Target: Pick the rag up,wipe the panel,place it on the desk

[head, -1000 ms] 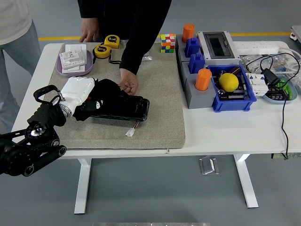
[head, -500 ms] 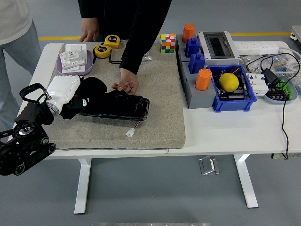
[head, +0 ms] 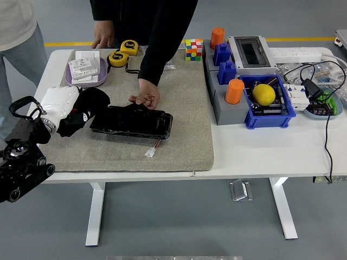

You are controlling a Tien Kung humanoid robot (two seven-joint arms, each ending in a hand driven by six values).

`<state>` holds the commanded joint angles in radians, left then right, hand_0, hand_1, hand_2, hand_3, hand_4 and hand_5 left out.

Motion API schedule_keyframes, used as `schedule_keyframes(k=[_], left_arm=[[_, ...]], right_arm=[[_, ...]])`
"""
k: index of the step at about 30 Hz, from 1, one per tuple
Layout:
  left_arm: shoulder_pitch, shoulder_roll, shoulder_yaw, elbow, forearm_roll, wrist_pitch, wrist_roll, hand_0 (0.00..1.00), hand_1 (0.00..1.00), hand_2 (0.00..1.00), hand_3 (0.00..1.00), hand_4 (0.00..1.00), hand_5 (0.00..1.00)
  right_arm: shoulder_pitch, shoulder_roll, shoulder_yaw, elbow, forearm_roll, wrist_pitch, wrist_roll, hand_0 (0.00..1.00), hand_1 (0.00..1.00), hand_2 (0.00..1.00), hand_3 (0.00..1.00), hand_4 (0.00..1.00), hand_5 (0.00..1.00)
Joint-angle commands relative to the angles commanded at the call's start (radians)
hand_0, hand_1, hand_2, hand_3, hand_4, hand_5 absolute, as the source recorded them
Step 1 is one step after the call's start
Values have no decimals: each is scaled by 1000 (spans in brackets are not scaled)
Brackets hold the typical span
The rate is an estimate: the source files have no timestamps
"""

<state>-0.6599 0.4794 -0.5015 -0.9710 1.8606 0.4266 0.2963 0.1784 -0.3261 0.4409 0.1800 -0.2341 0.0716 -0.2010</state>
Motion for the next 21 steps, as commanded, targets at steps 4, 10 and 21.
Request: schedule_keyframes(k=[4,10,21], left_arm=[[17,9,-22,4,4,2,-2,313,258,333,552,497,139],[36,16,-66,17,4,6,-9,313,258,333,553,497,139],[77,23,-132,58,-17,28,-45,314,259,340,551,497,139]], right_arm=[[-1,2,-6,0,6,-1,2,794,692,722,673,998,509],[-2,4,-10,0,8,-1,1,793,693,722,674,998,510],[0,9,-33,0,30,-3,6,794,692,722,674,998,513]])
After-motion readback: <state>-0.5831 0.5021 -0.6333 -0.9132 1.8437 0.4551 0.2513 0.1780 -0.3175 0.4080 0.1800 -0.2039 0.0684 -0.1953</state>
